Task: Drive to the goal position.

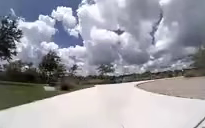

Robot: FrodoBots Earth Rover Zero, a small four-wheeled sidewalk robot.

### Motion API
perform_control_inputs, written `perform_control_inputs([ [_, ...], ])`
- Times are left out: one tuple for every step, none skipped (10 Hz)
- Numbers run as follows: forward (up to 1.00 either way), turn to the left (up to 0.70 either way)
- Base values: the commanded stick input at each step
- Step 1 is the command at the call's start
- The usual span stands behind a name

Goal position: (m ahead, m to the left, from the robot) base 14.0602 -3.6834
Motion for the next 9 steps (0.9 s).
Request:
perform_control_inputs([
  [0.70,0.00],
  [0.70,0.00],
  [0.70,0.00],
  [0.70,0.00],
  [0.70,0.00],
  [0.70,0.00],
  [0.70,0.00],
  [0.70,0.00],
  [0.70,0.00],
])
